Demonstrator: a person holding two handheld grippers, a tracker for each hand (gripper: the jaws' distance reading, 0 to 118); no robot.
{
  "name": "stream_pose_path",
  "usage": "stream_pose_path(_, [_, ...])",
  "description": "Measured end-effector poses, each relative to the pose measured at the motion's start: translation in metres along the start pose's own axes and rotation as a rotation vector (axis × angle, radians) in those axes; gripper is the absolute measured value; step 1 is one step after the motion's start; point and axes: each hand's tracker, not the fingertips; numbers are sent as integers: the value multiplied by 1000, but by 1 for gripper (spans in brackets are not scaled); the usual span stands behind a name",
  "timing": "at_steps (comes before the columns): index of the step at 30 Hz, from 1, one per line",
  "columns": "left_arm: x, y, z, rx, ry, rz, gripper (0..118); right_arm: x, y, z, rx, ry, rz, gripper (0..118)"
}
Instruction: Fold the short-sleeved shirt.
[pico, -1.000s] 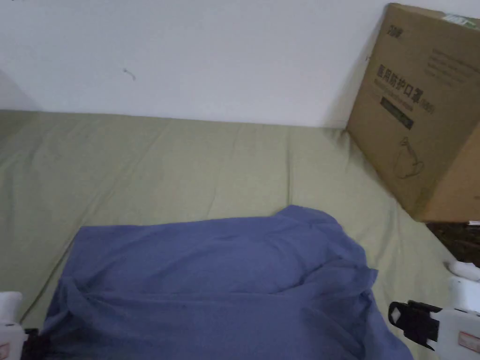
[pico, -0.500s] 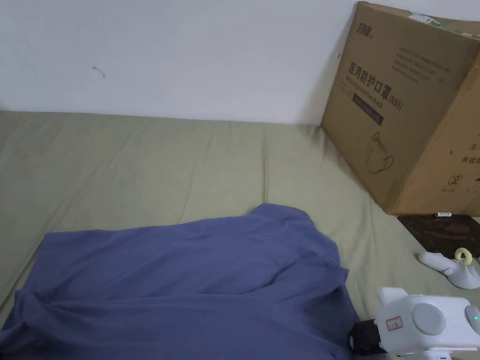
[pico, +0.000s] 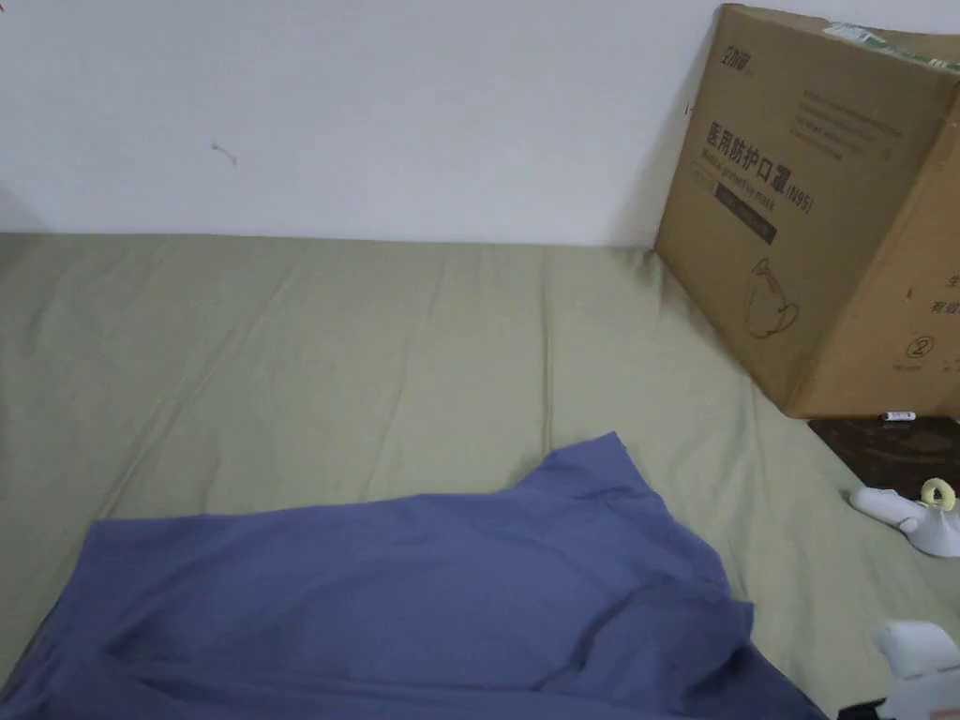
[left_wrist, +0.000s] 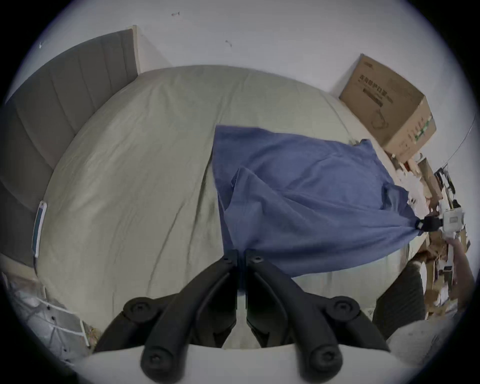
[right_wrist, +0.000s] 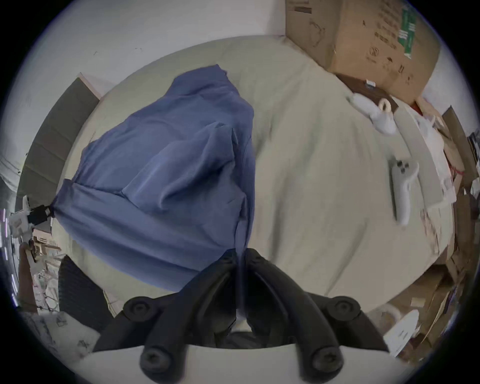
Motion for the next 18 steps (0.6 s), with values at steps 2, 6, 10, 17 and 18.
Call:
stream_pose_path(2, [-2,-24,-6,-54,19,-4,4,-5,-19,-9,-35,-4,7,3])
stream_pose_path(6, [-13,-55,-18,-63,-32,81,20,-11,-39,-29,-49,-26,2,10])
stream_pose_path(10, [-18,-55,-4,7,42,56,111,-24,-40,-21,-14,-108,30,116])
stream_pose_path(17, [-2,-16,53,294,-82,96,111,-49,-24,44,269,-30,-22,117])
stream_pose_path(18, [6,-9,62,341,-91,81,111,-57,-21,56,326,-12,-26,117])
